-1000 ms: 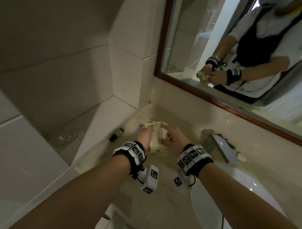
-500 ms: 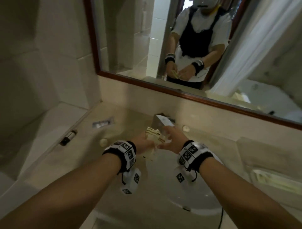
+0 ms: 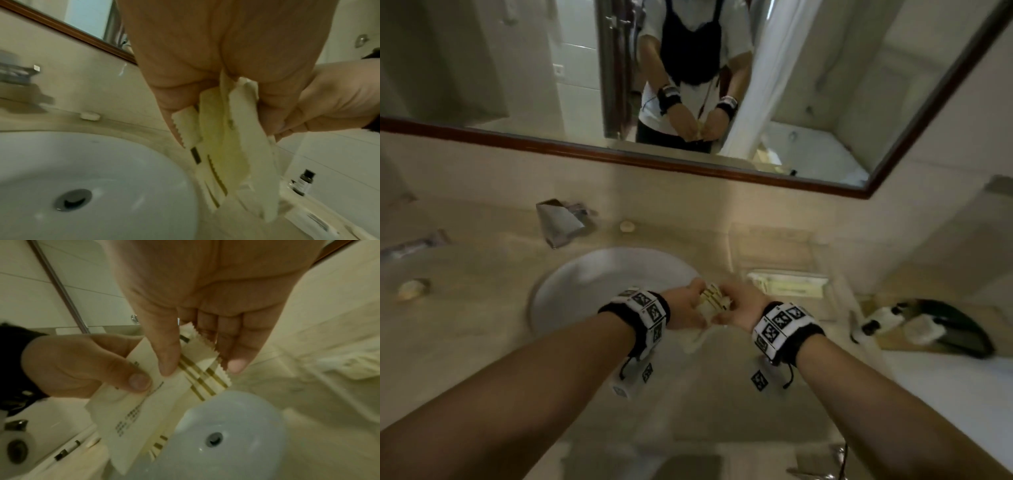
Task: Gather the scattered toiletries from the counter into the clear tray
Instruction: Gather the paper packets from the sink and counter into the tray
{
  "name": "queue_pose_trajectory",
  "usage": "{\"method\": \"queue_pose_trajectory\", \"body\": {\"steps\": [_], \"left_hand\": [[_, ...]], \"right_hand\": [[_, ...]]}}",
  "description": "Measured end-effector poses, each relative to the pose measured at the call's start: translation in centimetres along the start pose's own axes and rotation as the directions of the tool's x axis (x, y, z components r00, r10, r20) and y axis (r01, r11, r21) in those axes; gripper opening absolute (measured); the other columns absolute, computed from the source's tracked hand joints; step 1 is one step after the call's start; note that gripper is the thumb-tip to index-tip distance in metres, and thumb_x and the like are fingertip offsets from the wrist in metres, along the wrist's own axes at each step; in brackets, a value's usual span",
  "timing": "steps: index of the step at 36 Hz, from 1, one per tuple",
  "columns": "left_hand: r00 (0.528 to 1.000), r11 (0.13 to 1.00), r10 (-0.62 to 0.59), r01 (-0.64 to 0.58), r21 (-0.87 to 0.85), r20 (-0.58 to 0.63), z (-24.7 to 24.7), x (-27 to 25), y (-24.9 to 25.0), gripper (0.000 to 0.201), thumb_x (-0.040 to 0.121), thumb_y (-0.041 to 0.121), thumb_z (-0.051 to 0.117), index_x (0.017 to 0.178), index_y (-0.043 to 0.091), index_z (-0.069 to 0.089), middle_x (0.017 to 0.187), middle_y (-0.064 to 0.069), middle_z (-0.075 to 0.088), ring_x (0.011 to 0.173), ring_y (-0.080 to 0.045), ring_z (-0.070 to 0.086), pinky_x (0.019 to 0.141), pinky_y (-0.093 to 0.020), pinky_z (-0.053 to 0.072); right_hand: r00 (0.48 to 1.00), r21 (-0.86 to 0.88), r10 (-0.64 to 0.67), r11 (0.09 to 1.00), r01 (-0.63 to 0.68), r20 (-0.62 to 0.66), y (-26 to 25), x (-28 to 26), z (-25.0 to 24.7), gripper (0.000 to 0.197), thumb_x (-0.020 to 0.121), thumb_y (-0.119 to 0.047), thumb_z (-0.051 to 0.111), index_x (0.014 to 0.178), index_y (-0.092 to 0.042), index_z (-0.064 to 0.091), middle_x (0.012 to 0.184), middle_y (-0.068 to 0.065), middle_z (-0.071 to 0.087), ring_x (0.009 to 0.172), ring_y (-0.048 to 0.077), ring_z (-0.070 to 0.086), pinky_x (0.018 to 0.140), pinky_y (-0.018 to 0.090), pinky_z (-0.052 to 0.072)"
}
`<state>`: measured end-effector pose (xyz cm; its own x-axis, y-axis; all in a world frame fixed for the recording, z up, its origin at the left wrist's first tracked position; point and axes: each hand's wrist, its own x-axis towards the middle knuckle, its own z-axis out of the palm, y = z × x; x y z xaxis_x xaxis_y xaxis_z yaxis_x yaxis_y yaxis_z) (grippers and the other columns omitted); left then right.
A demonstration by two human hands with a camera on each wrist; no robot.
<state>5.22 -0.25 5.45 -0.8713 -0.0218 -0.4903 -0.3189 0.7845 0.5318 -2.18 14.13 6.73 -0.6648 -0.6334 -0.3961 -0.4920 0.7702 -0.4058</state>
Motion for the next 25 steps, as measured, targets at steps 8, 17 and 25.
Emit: {"method": "queue_pose_trajectory", "body": {"steps": [8,17,25], "left_hand": [[0.998,0.975,0.062,-0.067,0.21,0.031,5.6,3.4,5.1,0.048,0.082,0.033,0.069,0.123,0.017,0.05,0.121,-0.008,0.06,0.109,-0.028,0.057,0.085,-0.033,0.045],[0.99,0.941,0.139,-0.119,0.316,-0.04,9.4,6.7,6.3,0.039,0.085,0.031,0.06,0.123,0.026,0.05,0.118,-0.001,0.059,0.107,-0.026,0.058,0.088,-0.037,0.05],[0.994,0.935,0.099,-0.105,0.34,0.034,11.6,8.8,5.0,0.045,0.082,0.025,0.062,0.124,0.019,0.047,0.121,-0.008,0.052,0.111,-0.031,0.053,0.091,-0.043,0.048]], "right_hand": [[0.995,0.079,0.097,0.992,-0.097,-0.005,8.8,-3.1,1.3,0.03,0.077,-0.026,0.073,0.104,-0.021,0.061,0.096,0.0,0.061,0.09,0.019,0.056,0.076,0.028,0.044],[0.976,0.133,0.217,0.968,-0.211,-0.032,13.7,-2.0,4.5,0.045,0.078,-0.021,0.07,0.12,-0.021,0.055,0.112,0.004,0.063,0.105,0.024,0.06,0.083,0.027,0.048],[0.969,0.124,0.246,0.961,-0.247,0.026,15.4,-1.2,7.1,0.056,0.081,-0.011,0.064,0.134,-0.016,0.046,0.133,0.007,0.053,0.121,0.023,0.052,0.101,0.028,0.04]]}}
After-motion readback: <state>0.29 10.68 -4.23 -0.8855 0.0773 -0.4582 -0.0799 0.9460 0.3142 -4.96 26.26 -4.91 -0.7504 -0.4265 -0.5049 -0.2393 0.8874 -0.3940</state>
